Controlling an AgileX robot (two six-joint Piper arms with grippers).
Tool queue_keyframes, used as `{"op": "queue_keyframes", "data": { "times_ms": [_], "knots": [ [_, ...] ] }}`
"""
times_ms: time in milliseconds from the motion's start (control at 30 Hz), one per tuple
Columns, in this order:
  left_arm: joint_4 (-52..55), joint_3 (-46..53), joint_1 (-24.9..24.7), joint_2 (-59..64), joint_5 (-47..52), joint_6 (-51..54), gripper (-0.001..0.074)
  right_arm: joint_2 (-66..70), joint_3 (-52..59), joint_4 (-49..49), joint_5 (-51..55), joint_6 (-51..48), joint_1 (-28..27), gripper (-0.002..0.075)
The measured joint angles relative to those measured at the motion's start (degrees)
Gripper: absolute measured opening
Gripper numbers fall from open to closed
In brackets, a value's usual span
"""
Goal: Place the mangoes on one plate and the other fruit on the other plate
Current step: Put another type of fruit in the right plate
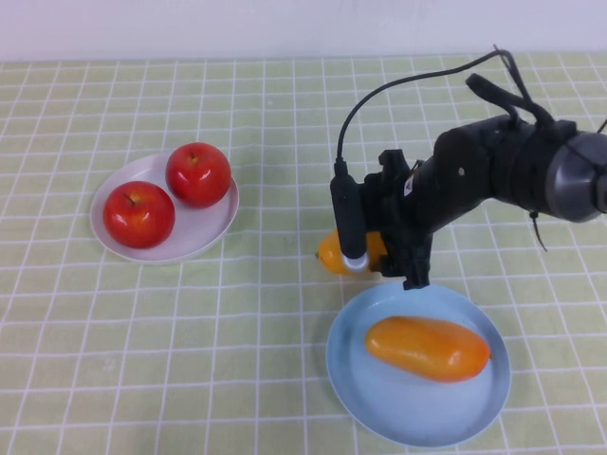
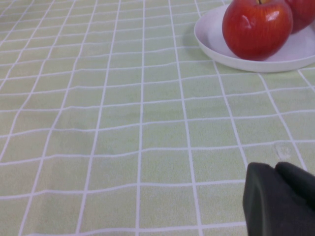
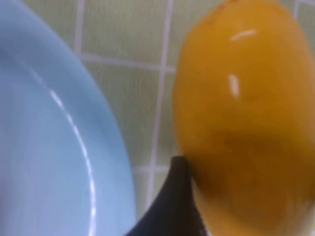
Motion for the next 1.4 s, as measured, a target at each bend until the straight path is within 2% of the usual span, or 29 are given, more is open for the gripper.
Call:
{"op": "queue_keyframes", "data": {
  "times_ms": [433,567,767,867,1000,1200,1400],
  "knots": [
    [0.0,0.0,0.0,0.0,0.0,0.0,0.0002,5.2,-3.5,6.5,-0.5,-0.1,-0.1,0.0555],
    [0.0,0.0,0.0,0.0,0.0,0.0,0.0002,5.4,-3.5,7.3,-1.4,-0.1,-0.1,0.0514],
    [0.0,0.0,0.0,0.0,0.0,0.0,0.0002,4.0,-3.5,7.4,-1.8,1.9,-0.1,0.0514],
    [0.0,0.0,0.0,0.0,0.0,0.0,0.0002,0.6,-3.5,6.8,-1.8,7.1,-0.1,0.0514],
    [0.0,0.0,0.0,0.0,0.0,0.0,0.0002,-6.4,-3.5,3.4,0.9,22.3,0.5,0.0514],
    [0.0,0.0,0.0,0.0,0.0,0.0,0.0002,-15.0,-3.6,-1.9,16.9,43.7,4.7,0.0514],
    [0.0,0.0,0.0,0.0,0.0,0.0,0.0002,-15.4,-2.4,0.1,33.3,48.6,9.1,0.0514]
  ]
}}
